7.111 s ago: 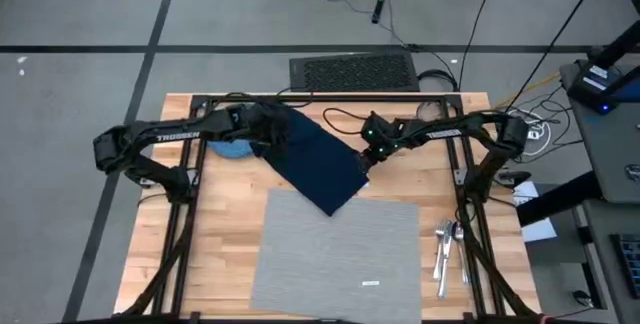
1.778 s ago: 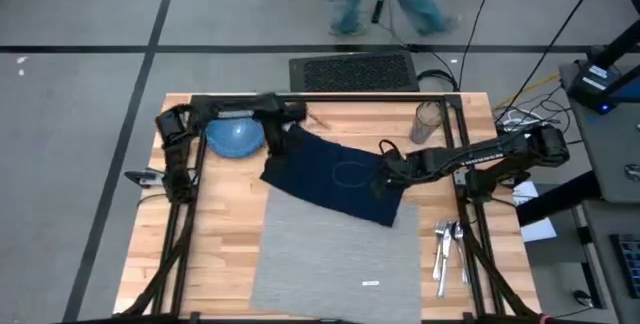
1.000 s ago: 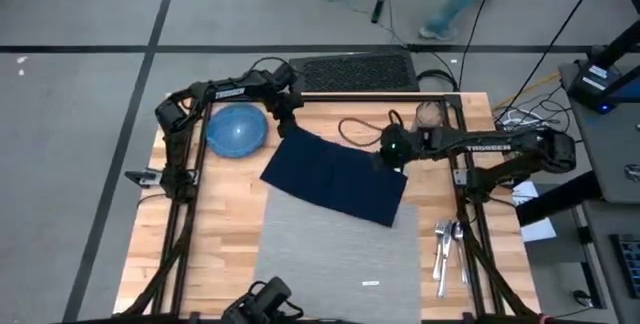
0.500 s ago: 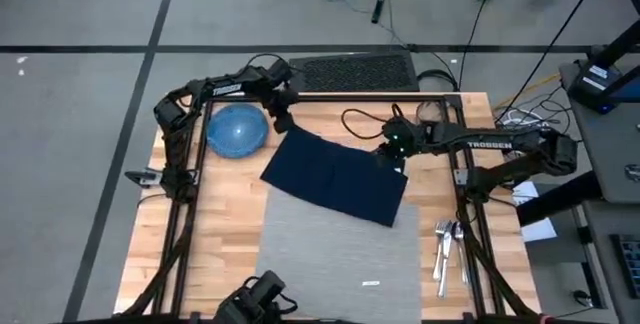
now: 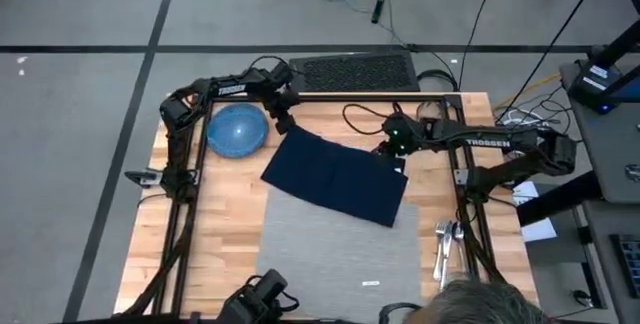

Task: Set table place
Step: Fold the dark blue napkin

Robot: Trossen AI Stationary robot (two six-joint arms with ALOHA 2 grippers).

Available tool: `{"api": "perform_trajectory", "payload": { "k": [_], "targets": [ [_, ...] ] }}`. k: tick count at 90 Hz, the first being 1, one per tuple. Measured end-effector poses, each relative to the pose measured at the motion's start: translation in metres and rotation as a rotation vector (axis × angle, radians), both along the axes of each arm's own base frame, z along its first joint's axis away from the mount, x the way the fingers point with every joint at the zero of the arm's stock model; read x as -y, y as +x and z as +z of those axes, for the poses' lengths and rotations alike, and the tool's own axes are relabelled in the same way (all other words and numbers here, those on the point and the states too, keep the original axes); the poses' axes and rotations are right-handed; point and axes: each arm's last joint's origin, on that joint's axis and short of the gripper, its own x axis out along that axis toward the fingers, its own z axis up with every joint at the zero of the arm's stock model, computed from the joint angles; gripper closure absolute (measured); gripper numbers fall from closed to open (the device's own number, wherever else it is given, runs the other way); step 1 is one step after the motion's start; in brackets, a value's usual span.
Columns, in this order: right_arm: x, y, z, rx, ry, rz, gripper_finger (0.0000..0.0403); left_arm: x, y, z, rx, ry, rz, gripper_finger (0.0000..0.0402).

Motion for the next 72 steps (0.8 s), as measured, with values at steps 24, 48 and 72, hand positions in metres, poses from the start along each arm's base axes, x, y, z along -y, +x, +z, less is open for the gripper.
{"api": "perform_trajectory", "payload": {
  "k": [24, 48, 72],
  "targets": [
    [0.0, 0.0, 0.0, 0.0, -0.004, 0.007, 0.0282, -0.002, 0.002, -0.01, -0.007, -0.014, -0.001, 0.0259],
    [0.0, 0.0, 0.0, -0.002, -0.006, 0.011, 0.0282, -0.002, 0.004, -0.01, 0.004, -0.002, 0.002, 0.036],
    [0.0, 0.0, 0.0, -0.008, -0.006, 0.014, 0.0282, -0.003, 0.006, 0.007, 0.021, 0.014, 0.009, 0.0401]
  ]
}}
